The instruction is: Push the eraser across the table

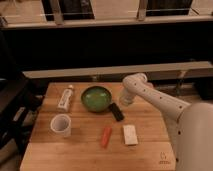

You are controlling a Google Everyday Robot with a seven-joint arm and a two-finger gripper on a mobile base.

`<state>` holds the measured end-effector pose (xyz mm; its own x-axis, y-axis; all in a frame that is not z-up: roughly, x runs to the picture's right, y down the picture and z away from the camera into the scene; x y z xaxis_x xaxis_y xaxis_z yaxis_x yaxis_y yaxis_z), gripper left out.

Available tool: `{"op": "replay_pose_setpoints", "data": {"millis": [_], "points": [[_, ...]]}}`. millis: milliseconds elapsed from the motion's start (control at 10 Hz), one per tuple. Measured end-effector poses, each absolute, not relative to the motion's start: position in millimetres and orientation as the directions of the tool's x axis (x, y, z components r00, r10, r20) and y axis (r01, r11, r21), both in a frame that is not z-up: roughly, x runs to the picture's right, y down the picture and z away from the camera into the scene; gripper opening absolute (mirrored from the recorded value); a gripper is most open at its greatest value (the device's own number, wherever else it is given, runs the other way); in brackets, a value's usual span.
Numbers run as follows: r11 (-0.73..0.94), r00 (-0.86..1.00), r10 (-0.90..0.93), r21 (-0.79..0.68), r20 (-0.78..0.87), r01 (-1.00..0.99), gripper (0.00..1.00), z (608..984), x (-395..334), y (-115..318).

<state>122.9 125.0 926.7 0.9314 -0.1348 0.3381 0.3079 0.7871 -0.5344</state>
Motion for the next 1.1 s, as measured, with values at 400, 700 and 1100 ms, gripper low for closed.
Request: {"op": "replay_pose_setpoints", "data": {"millis": [400,700,1100], "points": [[0.76,0.898,-0.194,-0.519,0.394,0.391,0.11,913,87,138],[0.756,0.875,-0.203,-0.498,0.439,0.425,0.11,905,68,147],[0.745,0.849,-0.226,-0.477,0.477,0.466,0.11,900,41,152]]}}
